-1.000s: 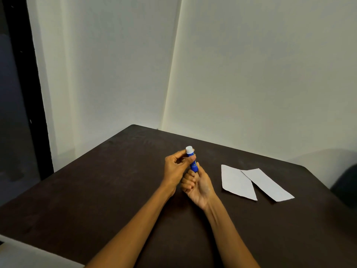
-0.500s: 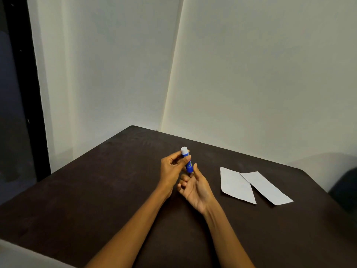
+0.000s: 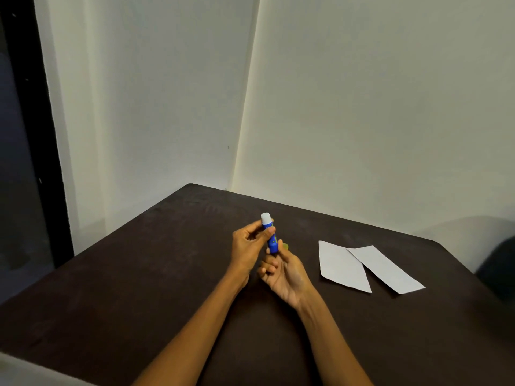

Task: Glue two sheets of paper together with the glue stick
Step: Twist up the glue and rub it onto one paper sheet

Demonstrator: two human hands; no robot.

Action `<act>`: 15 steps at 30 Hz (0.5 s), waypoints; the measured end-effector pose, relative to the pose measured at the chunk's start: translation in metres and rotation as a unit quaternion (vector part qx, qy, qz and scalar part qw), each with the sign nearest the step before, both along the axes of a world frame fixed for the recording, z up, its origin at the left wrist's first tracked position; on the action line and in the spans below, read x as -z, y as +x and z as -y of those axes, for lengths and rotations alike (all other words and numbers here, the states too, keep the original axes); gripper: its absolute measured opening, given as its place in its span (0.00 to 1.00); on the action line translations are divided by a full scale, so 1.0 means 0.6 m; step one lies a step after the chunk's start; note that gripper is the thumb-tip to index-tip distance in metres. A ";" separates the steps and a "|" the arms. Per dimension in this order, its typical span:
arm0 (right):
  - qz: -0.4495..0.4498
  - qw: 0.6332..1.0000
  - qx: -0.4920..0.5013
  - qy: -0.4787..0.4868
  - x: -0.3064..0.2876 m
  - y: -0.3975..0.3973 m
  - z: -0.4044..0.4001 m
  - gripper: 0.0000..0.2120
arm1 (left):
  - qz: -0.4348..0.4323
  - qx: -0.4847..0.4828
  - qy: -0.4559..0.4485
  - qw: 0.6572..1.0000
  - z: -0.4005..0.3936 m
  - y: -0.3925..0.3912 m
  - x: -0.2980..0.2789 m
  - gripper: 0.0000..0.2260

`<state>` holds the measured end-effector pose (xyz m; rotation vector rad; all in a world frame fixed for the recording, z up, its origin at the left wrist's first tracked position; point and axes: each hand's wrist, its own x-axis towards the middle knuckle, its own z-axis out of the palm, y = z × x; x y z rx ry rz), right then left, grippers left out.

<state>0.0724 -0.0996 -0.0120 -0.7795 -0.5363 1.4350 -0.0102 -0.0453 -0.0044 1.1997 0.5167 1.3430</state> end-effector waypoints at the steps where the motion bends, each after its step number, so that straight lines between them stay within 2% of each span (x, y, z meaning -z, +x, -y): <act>1: -0.002 1.000 0.003 -0.003 -0.001 0.000 0.000 0.21 | 0.002 0.006 -0.001 1.000 0.002 0.001 -0.001 0.10; 4: 0.001 1.000 0.006 -0.004 -0.002 -0.002 -0.001 0.23 | 0.009 0.006 0.000 1.000 0.003 0.002 -0.002 0.08; 8: -0.004 1.000 -0.014 0.004 -0.001 -0.003 0.000 0.18 | 0.002 -0.012 -0.001 1.000 -0.002 -0.003 -0.001 0.09; 13: -0.040 0.999 -0.018 -0.005 -0.006 0.002 0.004 0.25 | -0.014 0.016 0.014 1.000 0.004 0.002 -0.001 0.08; 15: -0.033 0.999 -0.011 -0.003 -0.007 -0.002 0.003 0.23 | -0.010 0.009 0.012 1.000 0.003 0.002 -0.002 0.09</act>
